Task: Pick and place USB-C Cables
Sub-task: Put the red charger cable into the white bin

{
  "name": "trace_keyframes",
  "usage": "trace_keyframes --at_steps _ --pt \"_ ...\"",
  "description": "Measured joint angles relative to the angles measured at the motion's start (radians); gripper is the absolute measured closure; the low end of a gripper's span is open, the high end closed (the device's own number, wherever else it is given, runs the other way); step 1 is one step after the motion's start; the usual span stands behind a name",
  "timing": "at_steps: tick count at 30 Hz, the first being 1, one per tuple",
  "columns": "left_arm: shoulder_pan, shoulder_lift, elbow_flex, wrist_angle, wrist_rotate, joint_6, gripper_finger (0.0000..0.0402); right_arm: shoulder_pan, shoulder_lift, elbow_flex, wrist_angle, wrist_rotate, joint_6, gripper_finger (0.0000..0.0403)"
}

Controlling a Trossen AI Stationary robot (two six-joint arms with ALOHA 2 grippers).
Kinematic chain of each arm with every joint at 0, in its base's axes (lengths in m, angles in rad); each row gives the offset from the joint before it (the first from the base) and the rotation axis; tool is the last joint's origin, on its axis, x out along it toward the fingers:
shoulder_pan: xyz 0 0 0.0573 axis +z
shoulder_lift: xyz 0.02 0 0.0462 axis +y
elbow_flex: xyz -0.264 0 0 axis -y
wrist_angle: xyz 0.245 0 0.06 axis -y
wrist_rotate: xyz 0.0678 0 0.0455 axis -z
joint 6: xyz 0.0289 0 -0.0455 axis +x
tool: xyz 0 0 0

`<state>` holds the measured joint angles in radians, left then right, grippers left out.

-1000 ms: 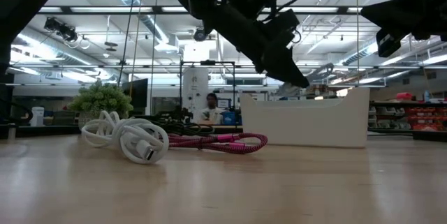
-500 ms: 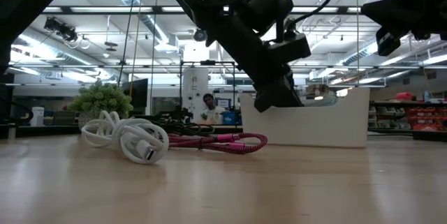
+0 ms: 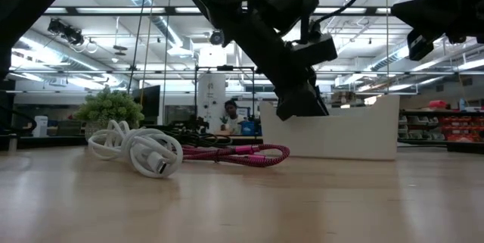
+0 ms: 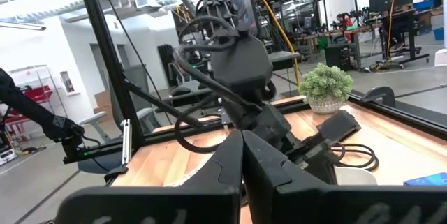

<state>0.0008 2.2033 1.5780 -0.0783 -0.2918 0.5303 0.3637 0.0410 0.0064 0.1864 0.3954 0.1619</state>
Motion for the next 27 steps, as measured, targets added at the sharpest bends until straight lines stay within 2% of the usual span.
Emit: trace_keyframes --at_steps 15,19,27 --pt "-0.055 -0.213 0.000 -0.089 -0.019 -0.025 0.0269 0.000 0.000 0.000 0.002 -0.001 0.000 0.0389" --pt "-0.068 -0.286 0.002 -0.165 0.067 -0.163 0.0269 0.000 0.000 0.000 0.001 -0.001 0.000 0.0389" --pt "-0.070 -0.335 0.001 -0.469 0.380 -0.459 0.0269 0.000 0.000 0.000 0.001 0.000 0.000 0.0389"
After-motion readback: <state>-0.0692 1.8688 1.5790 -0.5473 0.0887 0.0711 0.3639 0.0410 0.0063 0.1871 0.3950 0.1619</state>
